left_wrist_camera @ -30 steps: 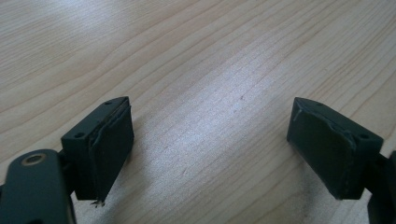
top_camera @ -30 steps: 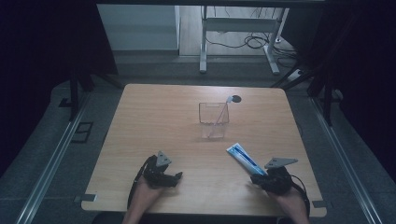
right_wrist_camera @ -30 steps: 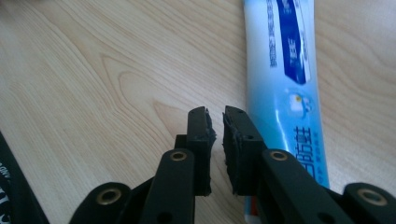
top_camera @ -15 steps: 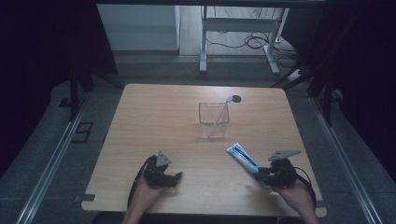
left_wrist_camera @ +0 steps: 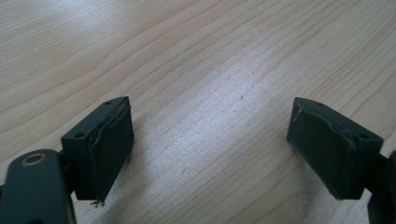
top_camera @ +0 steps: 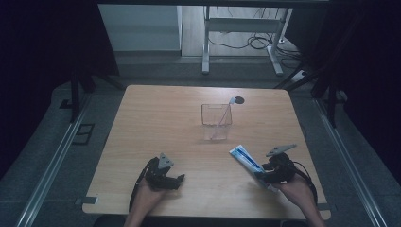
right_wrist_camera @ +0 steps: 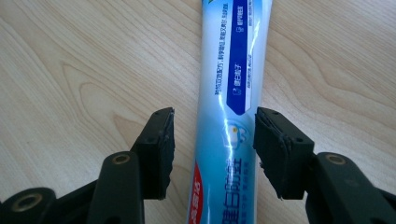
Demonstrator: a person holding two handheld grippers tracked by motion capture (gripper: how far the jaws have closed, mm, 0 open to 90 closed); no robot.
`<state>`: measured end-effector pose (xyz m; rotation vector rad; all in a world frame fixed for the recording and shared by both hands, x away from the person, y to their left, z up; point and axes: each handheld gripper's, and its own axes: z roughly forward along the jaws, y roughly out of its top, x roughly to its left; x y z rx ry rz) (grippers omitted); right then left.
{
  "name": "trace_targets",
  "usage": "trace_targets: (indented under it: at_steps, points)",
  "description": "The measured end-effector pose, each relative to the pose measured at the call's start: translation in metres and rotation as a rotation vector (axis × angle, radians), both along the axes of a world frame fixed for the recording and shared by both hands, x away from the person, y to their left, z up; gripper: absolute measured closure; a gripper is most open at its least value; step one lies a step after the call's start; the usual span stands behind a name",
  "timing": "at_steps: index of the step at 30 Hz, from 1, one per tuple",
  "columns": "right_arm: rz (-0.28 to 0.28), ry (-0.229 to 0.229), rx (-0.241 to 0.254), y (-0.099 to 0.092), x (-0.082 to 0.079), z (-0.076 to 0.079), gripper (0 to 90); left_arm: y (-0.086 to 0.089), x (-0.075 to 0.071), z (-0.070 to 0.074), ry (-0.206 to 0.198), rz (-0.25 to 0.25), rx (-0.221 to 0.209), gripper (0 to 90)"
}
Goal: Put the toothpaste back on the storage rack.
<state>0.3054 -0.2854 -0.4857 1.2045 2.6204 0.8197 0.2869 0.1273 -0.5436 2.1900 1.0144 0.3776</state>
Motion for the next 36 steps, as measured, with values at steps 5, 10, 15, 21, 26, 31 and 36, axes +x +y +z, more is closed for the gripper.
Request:
trace_targets:
  at_steps: [5, 10, 15, 21, 26, 31, 36]
  points:
    - [0.011, 0.027, -0.049, 0.008, 0.008, 0.0, 46.5, 0.0, 0.0, 0.0, 0.0, 0.0, 0.0, 14.6]
    - [0.017, 0.06, -0.091, 0.015, 0.018, -0.002, 46.0, 0.0, 0.0, 0.0, 0.001, -0.001, 0.003, 14.6]
    - [0.02, 0.097, -0.127, 0.02, 0.026, -0.005, 45.8, 0.0, 0.0, 0.0, 0.001, -0.001, 0.003, 14.6]
    - [0.026, 0.119, -0.161, 0.025, 0.033, -0.008, 45.9, 0.0, 0.0, 0.0, 0.001, 0.001, 0.0, 14.6]
    - [0.027, 0.141, -0.187, 0.032, 0.042, -0.01, 45.6, 0.0, 0.0, 0.0, 0.002, -0.002, 0.004, 14.6]
    - [0.031, 0.171, -0.24, 0.041, 0.05, -0.012, 44.5, 0.0, 0.0, 0.0, 0.002, 0.0, 0.001, 14.6]
    - [0.041, 0.214, -0.29, 0.049, 0.058, -0.014, 44.7, 0.0, 0.0, 0.0, 0.003, -0.002, 0.004, 14.6]
